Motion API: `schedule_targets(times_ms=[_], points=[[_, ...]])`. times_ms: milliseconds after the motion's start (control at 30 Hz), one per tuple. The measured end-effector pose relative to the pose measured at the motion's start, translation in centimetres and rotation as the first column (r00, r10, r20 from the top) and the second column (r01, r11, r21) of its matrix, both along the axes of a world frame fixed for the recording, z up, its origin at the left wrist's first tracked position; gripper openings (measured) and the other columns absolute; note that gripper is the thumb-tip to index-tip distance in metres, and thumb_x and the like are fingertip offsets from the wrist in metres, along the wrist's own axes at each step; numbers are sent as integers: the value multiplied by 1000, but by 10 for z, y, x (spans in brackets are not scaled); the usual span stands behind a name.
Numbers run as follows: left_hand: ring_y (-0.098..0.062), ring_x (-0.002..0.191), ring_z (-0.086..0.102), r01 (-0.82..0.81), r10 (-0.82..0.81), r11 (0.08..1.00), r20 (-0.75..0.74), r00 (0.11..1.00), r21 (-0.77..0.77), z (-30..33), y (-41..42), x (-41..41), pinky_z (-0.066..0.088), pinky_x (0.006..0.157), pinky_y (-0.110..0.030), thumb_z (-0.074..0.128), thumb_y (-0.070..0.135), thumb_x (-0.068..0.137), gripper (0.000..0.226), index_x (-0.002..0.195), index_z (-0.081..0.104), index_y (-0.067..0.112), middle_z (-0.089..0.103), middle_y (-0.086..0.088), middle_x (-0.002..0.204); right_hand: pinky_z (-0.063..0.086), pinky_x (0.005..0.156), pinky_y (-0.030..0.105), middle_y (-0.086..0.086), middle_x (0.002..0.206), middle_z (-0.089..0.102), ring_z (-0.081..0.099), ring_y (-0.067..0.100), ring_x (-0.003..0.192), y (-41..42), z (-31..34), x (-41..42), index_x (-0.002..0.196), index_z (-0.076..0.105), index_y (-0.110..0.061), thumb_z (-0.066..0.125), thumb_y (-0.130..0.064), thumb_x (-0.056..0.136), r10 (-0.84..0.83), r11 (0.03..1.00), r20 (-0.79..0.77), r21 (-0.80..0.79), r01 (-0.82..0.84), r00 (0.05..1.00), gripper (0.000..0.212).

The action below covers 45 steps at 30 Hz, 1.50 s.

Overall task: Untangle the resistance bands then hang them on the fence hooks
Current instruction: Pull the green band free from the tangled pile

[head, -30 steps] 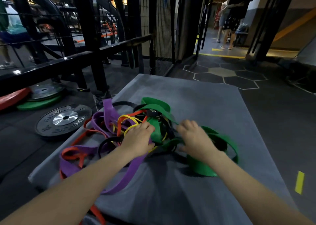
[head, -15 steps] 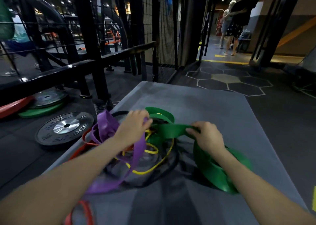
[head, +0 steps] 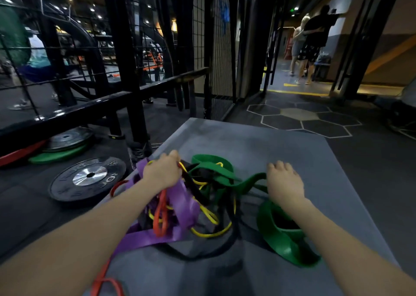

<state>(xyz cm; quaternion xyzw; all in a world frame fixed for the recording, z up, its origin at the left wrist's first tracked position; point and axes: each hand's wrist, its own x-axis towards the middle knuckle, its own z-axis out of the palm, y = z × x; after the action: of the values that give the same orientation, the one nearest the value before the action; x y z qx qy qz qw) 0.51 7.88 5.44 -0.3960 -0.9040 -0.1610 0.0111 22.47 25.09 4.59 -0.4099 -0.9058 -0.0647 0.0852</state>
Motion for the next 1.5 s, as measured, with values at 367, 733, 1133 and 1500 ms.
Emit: schedule_targets(times_ms=[367,733,1133,1500], points=[[-34,124,45,81,-60,930,71,996,-359,-18,66,35,38,100,-39,47,48,89,56,128,47,8,44,-18,135,33,106,38,13,135,47,43,30,126,1,-18,-67,130,39,-7,64,-47,80,333,940,386,-210,-270,860,69],[-28,121,46,56,-71,973,-60,996,-222,-60,75,4,33,97,-35,42,30,95,27,115,58,21,59,-8,123,40,93,35,12,125,51,49,32,118,31,-41,-93,130,37,-8,76,-38,64,297,858,124,-470,-208,947,83],[-11,74,48,372,-421,830,29,907,415,6,16,-17,39,71,-32,44,29,85,15,82,54,17,49,6,72,44,72,28,-3,82,60,58,15,80,21,40,-64,81,57,-20,63,-23,88,301,699,-547,-431,-571,781,10],[-19,68,45,87,-393,751,337,855,654,62,-40,-25,32,67,-33,55,23,85,27,80,58,-3,52,-3,67,48,59,24,1,71,60,56,8,56,15,99,-21,83,61,-15,54,-15,93,-86,680,-872,-405,-611,482,12]])
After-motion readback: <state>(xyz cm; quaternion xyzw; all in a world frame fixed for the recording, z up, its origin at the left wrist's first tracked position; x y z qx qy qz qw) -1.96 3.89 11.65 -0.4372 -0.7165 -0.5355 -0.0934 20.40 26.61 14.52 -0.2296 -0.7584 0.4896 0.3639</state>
